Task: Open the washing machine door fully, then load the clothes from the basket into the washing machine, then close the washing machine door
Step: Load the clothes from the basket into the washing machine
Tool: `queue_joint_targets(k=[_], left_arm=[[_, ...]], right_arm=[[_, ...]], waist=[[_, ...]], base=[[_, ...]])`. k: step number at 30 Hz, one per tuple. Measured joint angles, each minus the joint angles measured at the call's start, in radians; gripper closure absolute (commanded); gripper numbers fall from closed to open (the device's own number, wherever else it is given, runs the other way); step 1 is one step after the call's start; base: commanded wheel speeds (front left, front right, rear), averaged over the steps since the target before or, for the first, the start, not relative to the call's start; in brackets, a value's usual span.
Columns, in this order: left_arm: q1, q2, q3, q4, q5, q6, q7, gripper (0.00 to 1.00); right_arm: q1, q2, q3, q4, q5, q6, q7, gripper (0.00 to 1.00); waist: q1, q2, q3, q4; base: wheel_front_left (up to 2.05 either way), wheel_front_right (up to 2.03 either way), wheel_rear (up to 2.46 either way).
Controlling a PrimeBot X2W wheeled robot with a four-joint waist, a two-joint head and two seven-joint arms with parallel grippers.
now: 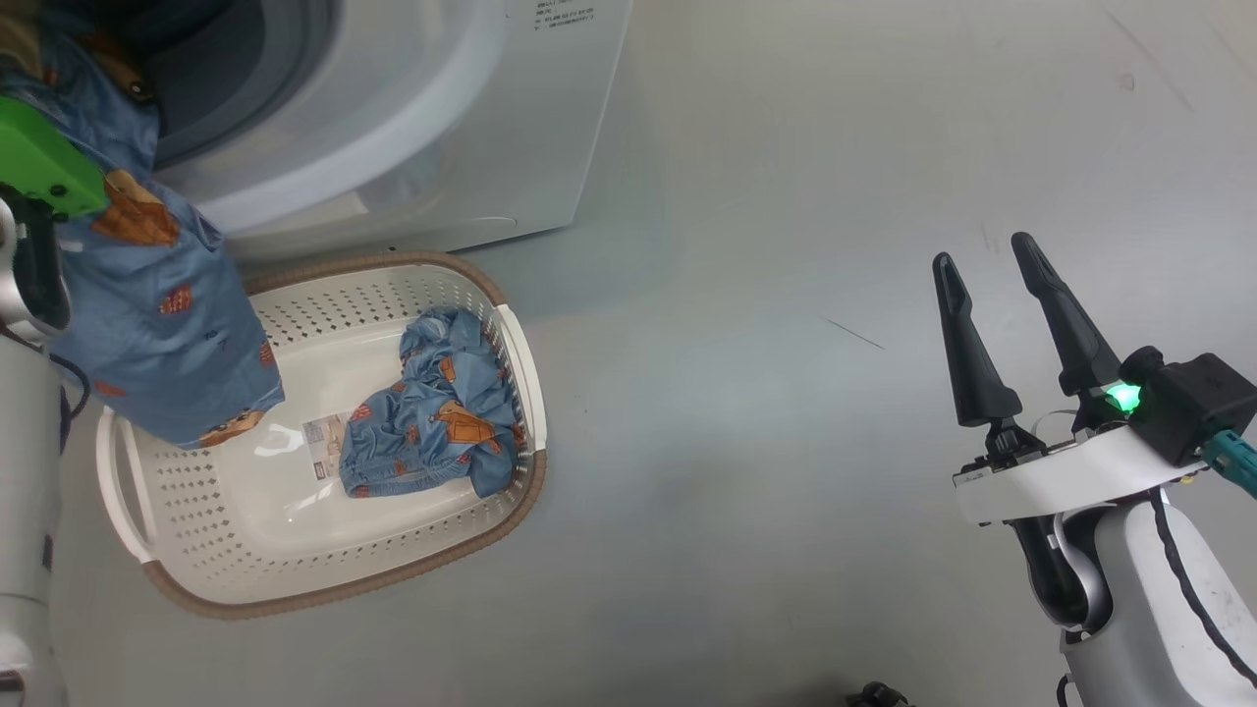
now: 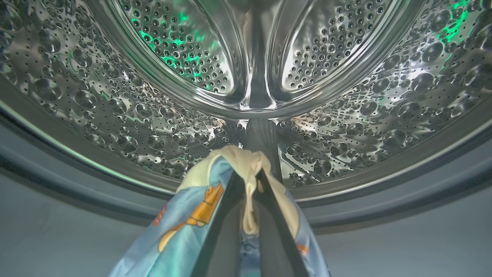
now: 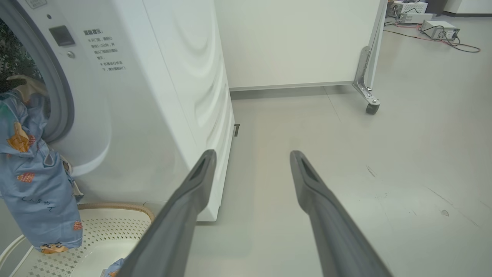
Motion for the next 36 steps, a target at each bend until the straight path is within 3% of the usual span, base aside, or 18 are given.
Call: queue_joint_targets(k=[13, 20, 29, 30, 31, 32, 33, 34, 36], left_arm=[[-0.171, 0.026, 0.002, -0.005, 0.063, -0.001, -0.173, 1.00], [-0.228, 0.036, 0.011, -0.030, 0.084, -0.009, -0.186, 1.00], [-0.224, 0.025, 0.008, 0.088, 0.087, -0.013, -0.184, 1.00], [-0.225, 0.024, 0.010, 0.100, 0.087, -0.013, -0.184, 0.80], [-0.225, 0.024, 0.011, 0.112, 0.087, -0.013, -0.184, 0.68], [-0.225, 0.024, 0.010, 0.123, 0.087, -0.013, -0.184, 0.28], [-0.225, 0.024, 0.010, 0.133, 0.087, -0.013, -0.184, 0.28], [-0.225, 0.023, 0.010, 0.142, 0.087, -0.013, -0.184, 0.00], [-0.225, 0.022, 0.010, 0.155, 0.087, -0.013, -0.184, 0.00]], right_arm=[[-0.032, 0.007, -0.014, -0.003, 0.000, 0.000, 0.000, 0.00], [-0.047, 0.011, -0.015, -0.003, 0.000, 0.000, 0.000, 0.00], [-0.054, 0.021, -0.010, -0.002, 0.000, 0.000, 0.000, 0.00], [-0.054, 0.021, -0.009, -0.002, 0.000, 0.000, 0.000, 0.00], [-0.054, 0.021, -0.008, -0.001, 0.000, 0.000, 0.000, 0.00], [-0.054, 0.021, -0.008, 0.000, 0.000, 0.000, 0.000, 0.00], [-0.054, 0.022, -0.008, 0.001, 0.000, 0.000, 0.000, 0.00], [-0.054, 0.022, -0.008, 0.001, 0.000, 0.000, 0.000, 0.00], [-0.054, 0.023, -0.008, 0.002, 0.000, 0.000, 0.000, 0.00]], waist=[[0.0001, 0.0000, 0.055, -0.023], [0.0000, 0.0000, 0.067, -0.024], [0.0000, 0.0000, 0.071, -0.026], [0.0000, 0.0000, 0.070, -0.026], [0.0000, 0.0000, 0.069, -0.026], [0.0000, 0.0000, 0.068, -0.027], [0.0000, 0.0000, 0.067, -0.027], [0.0000, 0.0000, 0.066, -0.027], [0.0000, 0.0000, 0.062, -0.027]], base=[[0.00, 0.00, 0.00], [0.00, 0.00, 0.00], [0.00, 0.00, 0.00], [0.00, 0.00, 0.00], [0.00, 0.00, 0.00], [0.00, 0.00, 0.00], [0.00, 0.00, 0.00], [0.00, 0.00, 0.00], [0.00, 0.00, 0.00]])
